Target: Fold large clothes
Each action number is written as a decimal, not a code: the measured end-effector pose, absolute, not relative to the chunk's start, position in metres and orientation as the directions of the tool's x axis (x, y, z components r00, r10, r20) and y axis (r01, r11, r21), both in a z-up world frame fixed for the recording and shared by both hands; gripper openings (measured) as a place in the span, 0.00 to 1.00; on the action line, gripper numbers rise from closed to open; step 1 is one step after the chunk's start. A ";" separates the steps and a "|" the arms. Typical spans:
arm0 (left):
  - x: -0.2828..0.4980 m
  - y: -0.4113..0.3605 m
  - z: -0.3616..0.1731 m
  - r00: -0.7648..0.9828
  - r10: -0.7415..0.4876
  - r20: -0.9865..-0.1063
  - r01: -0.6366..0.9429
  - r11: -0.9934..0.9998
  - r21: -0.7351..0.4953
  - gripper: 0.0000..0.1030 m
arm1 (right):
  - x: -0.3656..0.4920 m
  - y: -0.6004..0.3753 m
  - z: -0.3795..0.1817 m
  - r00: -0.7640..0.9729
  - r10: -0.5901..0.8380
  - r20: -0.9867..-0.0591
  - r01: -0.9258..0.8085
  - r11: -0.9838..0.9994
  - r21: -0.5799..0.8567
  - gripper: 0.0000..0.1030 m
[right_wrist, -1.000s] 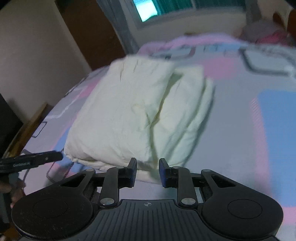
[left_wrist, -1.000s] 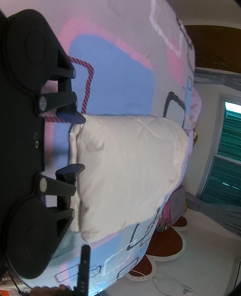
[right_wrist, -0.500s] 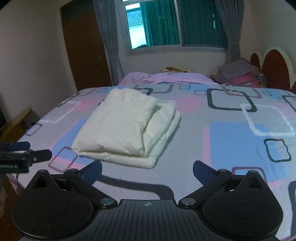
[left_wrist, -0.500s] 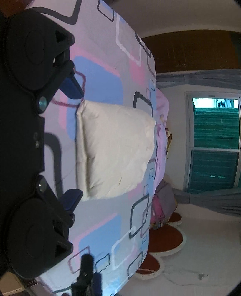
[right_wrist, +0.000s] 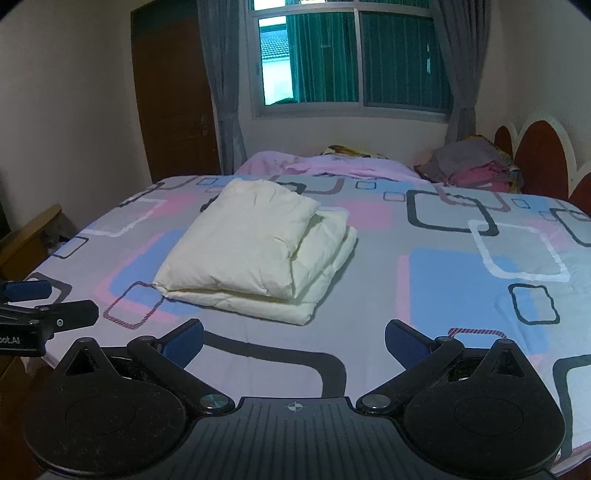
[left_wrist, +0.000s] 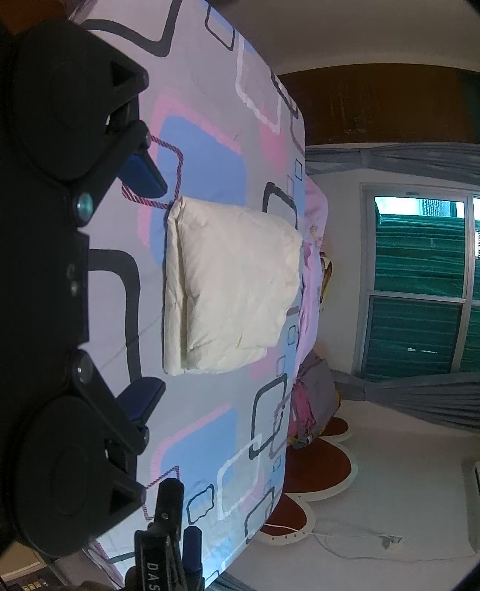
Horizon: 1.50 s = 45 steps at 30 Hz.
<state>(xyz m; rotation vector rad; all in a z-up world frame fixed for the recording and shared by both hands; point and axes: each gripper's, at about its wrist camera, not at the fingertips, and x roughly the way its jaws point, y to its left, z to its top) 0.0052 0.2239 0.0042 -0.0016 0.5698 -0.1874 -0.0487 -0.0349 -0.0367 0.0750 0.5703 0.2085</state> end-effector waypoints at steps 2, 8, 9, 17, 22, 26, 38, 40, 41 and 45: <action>0.003 0.224 0.006 0.831 -0.176 -0.528 0.176 0.983 -0.050 1.00 | -0.050 -0.036 -0.035 0.823 0.217 -0.524 -0.173 0.976 0.132 1.00; 0.000 0.223 0.008 0.836 -0.183 -0.518 0.183 0.982 -0.051 1.00 | -0.055 -0.037 -0.031 0.829 0.215 -0.516 -0.173 0.976 0.129 1.00; 0.000 0.223 0.008 0.836 -0.185 -0.516 0.185 0.981 -0.052 1.00 | -0.056 -0.037 -0.030 0.830 0.214 -0.516 -0.172 0.977 0.128 1.00; 0.002 0.224 0.007 0.838 -0.194 -0.509 0.193 0.980 -0.056 1.00 | -0.057 -0.038 -0.030 0.829 0.196 -0.523 -0.161 0.981 0.112 1.00; 0.004 0.224 0.008 0.840 -0.199 -0.505 0.198 0.979 -0.057 1.00 | -0.059 -0.037 -0.029 0.832 0.193 -0.520 -0.161 0.981 0.107 1.00; 0.003 0.225 0.008 0.841 -0.202 -0.502 0.201 0.978 -0.058 1.00 | -0.059 -0.040 -0.028 0.834 0.189 -0.518 -0.159 0.982 0.101 1.00; 0.002 0.225 0.009 0.842 -0.205 -0.500 0.203 0.977 -0.058 1.00 | -0.060 -0.043 -0.027 0.836 0.187 -0.516 -0.159 0.982 0.098 1.00; 0.002 0.225 0.009 0.842 -0.206 -0.500 0.204 0.977 -0.059 1.00 | -0.061 -0.044 -0.027 0.836 0.185 -0.516 -0.158 0.983 0.098 1.00; 0.002 0.225 0.009 0.842 -0.206 -0.499 0.204 0.977 -0.059 1.00 | -0.061 -0.044 -0.027 0.836 0.185 -0.517 -0.157 0.983 0.098 1.00; 0.002 0.225 0.009 0.842 -0.206 -0.499 0.203 0.977 -0.060 1.00 | -0.061 -0.045 -0.027 0.835 0.185 -0.518 -0.158 0.983 0.097 1.00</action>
